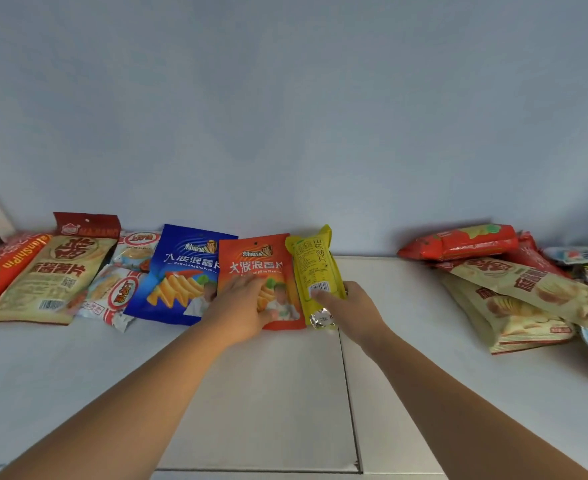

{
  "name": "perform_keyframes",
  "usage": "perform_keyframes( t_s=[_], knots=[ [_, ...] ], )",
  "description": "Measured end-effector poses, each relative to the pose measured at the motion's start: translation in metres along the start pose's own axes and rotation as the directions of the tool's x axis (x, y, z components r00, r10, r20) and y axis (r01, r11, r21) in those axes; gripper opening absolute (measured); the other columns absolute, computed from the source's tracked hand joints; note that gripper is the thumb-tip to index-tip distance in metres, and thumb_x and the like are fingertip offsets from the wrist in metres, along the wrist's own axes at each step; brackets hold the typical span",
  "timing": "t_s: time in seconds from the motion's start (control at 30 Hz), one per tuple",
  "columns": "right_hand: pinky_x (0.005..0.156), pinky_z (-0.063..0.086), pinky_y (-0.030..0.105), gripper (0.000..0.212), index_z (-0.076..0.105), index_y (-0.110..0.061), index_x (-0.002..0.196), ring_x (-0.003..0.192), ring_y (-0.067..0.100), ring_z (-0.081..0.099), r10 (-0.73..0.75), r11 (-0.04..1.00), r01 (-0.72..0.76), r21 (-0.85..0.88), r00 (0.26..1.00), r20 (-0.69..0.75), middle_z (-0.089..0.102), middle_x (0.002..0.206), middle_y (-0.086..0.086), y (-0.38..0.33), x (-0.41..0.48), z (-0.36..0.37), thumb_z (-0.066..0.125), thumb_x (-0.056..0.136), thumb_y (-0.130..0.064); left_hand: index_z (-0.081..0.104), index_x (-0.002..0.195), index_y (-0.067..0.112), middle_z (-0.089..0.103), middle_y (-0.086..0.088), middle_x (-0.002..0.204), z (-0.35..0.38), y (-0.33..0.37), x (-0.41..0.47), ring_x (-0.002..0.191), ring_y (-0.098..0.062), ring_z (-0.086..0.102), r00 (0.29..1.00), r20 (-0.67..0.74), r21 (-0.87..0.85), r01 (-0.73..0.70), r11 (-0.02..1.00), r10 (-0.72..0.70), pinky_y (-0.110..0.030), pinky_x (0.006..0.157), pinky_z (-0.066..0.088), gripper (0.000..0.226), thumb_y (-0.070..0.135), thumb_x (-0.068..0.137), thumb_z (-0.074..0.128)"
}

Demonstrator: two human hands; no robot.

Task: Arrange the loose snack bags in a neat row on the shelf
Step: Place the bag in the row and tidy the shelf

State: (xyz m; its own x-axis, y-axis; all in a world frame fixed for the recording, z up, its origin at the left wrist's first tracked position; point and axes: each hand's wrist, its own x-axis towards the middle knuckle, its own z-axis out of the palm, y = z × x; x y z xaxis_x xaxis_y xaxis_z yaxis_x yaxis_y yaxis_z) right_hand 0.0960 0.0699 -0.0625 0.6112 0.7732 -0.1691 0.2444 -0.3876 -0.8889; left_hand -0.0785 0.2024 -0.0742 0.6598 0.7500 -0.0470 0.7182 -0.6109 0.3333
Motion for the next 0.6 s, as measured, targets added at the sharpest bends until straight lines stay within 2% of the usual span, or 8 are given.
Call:
perform_keyframes(
  t_s=[0.1, 0.13, 0.2, 0.3, 0.37, 0.47, 0.6],
  knots=[
    [0.080, 0.062, 0.042, 0.030, 0.075, -0.023, 0.103, 0.088, 0.023, 0.076, -0.048, 0.999, 0.049, -0.014, 0.999, 0.016, 0.079, 0.093, 0.002, 0.001, -0.002, 0.002, 0.072, 0.090, -0.050, 0.039, 0.151, 0.027, 0.039, 0.002, 0.156, -0.008, 0.004, -0.001, 0.144, -0.023, 0.036, 1.000, -0.010, 0.016, 0.020, 1.000, -0.020, -0.044, 0.112, 0.031, 0.069, 0.054, 0.091, 0.061],
    [0.078, 0.061, 0.040, 0.038, 0.073, -0.022, 0.109, 0.088, 0.021, 0.076, -0.051, 0.999, 0.051, -0.017, 0.999, 0.013, 0.078, 0.096, 0.001, 0.002, -0.003, 0.002, 0.071, 0.089, -0.054, 0.043, 0.148, 0.027, 0.044, 0.002, 0.152, -0.011, 0.008, -0.002, 0.139, -0.022, 0.041, 0.999, -0.032, 0.015, 0.023, 1.000, -0.022, -0.042, 0.104, 0.034, 0.063, 0.052, 0.093, 0.060],
    [0.080, 0.055, 0.033, 0.061, 0.062, -0.014, 0.129, 0.097, 0.017, 0.070, -0.020, 1.000, 0.020, -0.018, 1.000, -0.011, 0.073, 0.113, -0.001, 0.003, -0.005, -0.001, 0.066, 0.090, -0.061, 0.049, 0.142, 0.026, 0.051, 0.002, 0.143, -0.018, 0.019, -0.002, 0.131, -0.022, 0.047, 0.997, -0.082, 0.001, 0.011, 1.000, -0.011, -0.038, 0.091, 0.035, 0.051, 0.047, 0.096, 0.057],
    [0.093, 0.040, 0.028, 0.078, 0.045, -0.010, 0.149, 0.123, 0.019, 0.058, -0.006, 1.000, 0.004, -0.026, 0.998, -0.068, 0.060, 0.137, 0.003, 0.008, -0.009, -0.017, 0.058, 0.094, -0.064, 0.053, 0.140, 0.025, 0.053, 0.000, 0.143, -0.025, 0.039, 0.001, 0.132, -0.023, 0.048, 0.989, -0.145, -0.048, -0.047, 0.998, 0.040, -0.040, 0.099, 0.042, 0.049, 0.046, 0.096, 0.059],
    [0.095, 0.037, 0.026, 0.073, 0.048, -0.011, 0.148, 0.125, 0.017, 0.055, -0.016, 1.000, 0.015, -0.009, 0.993, -0.118, 0.058, 0.139, 0.001, 0.013, -0.016, -0.034, 0.057, 0.096, -0.061, 0.055, 0.138, 0.024, 0.055, -0.001, 0.142, -0.023, 0.056, 0.006, 0.131, -0.023, 0.049, 0.983, -0.154, -0.091, -0.117, 0.989, 0.102, -0.040, 0.105, 0.044, 0.051, 0.048, 0.094, 0.061],
    [0.095, 0.040, 0.026, 0.061, 0.053, -0.014, 0.143, 0.114, 0.010, 0.054, -0.038, 0.999, 0.035, -0.017, 0.982, -0.184, 0.059, 0.137, -0.001, 0.021, -0.029, -0.067, 0.062, 0.097, -0.052, 0.057, 0.137, 0.023, 0.055, -0.003, 0.141, -0.014, 0.090, 0.011, 0.133, -0.024, 0.047, 0.974, -0.155, -0.109, -0.182, 0.977, 0.164, -0.039, 0.109, 0.042, 0.050, 0.046, 0.093, 0.063],
    [0.090, 0.043, 0.025, 0.042, 0.061, -0.020, 0.132, 0.108, 0.008, 0.058, -0.095, 0.989, 0.058, -0.138, 0.955, -0.280, 0.063, 0.131, -0.005, 0.041, -0.047, -0.124, 0.070, 0.094, -0.035, 0.056, 0.137, 0.025, 0.052, -0.001, 0.146, 0.006, 0.154, 0.014, 0.138, -0.022, 0.043, 0.959, -0.139, -0.128, -0.265, 0.956, 0.247, -0.034, 0.113, 0.036, 0.048, 0.045, 0.094, 0.062]
  ],
)
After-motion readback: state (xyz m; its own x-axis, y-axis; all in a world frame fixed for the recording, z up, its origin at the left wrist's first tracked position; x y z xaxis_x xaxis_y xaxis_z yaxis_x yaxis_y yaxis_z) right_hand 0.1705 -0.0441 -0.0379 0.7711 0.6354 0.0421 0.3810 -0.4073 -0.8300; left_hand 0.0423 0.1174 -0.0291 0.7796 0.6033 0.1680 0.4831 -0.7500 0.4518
